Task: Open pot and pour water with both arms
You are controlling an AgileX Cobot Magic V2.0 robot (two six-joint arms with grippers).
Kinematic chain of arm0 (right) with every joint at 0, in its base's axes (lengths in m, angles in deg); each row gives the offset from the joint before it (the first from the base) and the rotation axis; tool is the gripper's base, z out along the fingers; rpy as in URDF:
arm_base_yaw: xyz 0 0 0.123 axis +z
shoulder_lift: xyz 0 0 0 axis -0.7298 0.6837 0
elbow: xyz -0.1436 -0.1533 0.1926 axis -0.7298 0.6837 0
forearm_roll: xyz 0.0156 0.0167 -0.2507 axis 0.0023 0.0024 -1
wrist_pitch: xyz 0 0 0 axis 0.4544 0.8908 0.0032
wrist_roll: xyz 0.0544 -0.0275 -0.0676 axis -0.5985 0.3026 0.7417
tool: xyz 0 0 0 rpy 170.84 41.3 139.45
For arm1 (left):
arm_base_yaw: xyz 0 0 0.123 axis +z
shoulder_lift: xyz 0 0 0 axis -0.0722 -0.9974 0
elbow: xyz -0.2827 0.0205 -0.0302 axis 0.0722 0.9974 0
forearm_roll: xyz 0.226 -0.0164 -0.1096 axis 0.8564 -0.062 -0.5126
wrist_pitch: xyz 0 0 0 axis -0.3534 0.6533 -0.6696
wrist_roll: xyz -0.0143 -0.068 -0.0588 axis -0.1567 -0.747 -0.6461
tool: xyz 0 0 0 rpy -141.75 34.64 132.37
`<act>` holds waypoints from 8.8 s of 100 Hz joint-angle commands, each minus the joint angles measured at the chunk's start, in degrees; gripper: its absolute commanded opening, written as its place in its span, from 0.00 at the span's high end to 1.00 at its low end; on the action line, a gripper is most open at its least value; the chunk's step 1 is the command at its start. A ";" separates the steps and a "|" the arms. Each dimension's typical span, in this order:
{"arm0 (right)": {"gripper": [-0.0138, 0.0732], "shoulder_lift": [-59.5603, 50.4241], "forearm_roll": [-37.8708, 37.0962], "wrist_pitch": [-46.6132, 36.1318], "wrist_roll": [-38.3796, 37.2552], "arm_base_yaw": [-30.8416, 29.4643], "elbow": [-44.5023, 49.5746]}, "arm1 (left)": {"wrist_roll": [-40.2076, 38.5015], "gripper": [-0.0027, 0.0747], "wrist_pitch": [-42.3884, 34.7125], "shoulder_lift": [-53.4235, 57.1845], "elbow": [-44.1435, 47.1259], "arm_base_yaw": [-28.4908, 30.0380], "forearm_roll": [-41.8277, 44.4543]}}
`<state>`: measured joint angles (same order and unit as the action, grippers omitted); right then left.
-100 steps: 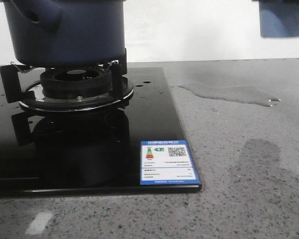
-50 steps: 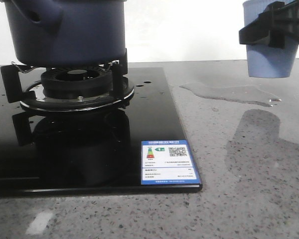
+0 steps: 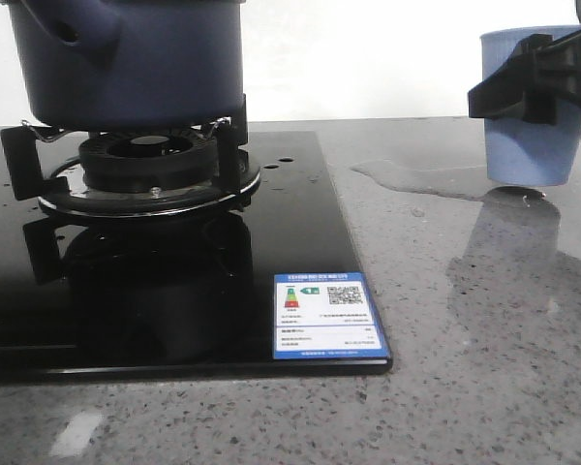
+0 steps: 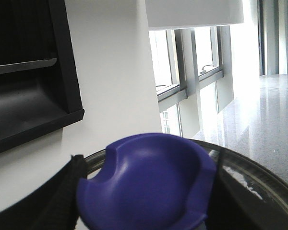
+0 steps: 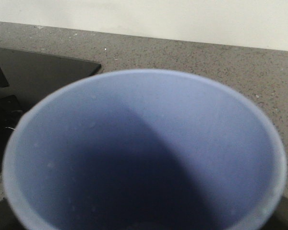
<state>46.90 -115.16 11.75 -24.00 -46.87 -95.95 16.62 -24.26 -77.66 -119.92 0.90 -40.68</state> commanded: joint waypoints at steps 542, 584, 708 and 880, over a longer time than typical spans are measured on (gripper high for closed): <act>0.92 -83.07 -47.27 -2.68 -51.89 14.67 23.98 | -34.95 0.99 -26.70 65.18 50.84 -7.27 23.59; 0.92 -83.07 -47.27 -2.08 -51.89 14.67 23.98 | -34.95 0.99 -26.70 65.18 50.84 -7.27 23.59; 0.92 -83.07 -47.27 -2.30 -51.89 14.67 23.98 | -81.98 0.99 -40.91 65.33 70.86 1.74 85.12; 0.92 -83.18 32.80 44.13 24.82 2.54 37.79 | -81.98 0.99 -40.64 65.33 70.86 1.74 85.12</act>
<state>-35.33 -83.49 60.47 -0.19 -41.04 -59.55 -64.84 -60.84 -13.70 -49.72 2.55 45.08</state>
